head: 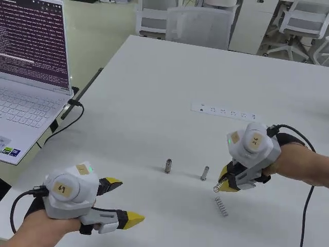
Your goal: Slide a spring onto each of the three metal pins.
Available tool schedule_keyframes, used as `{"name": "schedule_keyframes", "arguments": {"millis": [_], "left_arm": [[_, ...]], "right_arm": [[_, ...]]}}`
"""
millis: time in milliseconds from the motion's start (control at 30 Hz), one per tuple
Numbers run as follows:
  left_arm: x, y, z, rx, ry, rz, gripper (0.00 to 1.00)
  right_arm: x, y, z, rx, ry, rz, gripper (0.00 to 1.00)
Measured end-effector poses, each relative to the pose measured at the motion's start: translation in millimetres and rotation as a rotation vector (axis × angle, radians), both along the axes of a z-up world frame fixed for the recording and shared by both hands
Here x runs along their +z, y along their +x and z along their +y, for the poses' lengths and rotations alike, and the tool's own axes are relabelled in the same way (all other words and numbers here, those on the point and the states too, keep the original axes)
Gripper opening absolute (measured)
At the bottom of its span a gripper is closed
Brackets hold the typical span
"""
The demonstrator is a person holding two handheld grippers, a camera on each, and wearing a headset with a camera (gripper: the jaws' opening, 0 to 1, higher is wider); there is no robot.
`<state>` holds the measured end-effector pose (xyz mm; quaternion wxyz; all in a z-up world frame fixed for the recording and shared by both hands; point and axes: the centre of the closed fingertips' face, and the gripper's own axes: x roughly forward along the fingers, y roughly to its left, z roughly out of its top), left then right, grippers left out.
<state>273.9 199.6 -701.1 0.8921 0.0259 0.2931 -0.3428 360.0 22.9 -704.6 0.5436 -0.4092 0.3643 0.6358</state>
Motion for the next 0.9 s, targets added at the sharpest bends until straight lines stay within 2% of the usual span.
{"name": "schedule_keyframes", "arguments": {"millis": [500,900], "left_arm": [[-4.1,-3.4,16.0,0.042,-0.01,0.022,0.74],[-6.4,-6.2,20.1,0.05,-0.013,0.033,0.76]], "right_arm": [[-0.8,26.6,8.1,-0.011,-0.02,-0.017,0.08],[-2.5,39.6,11.8,-0.013,-0.036,-0.024,0.08]]}}
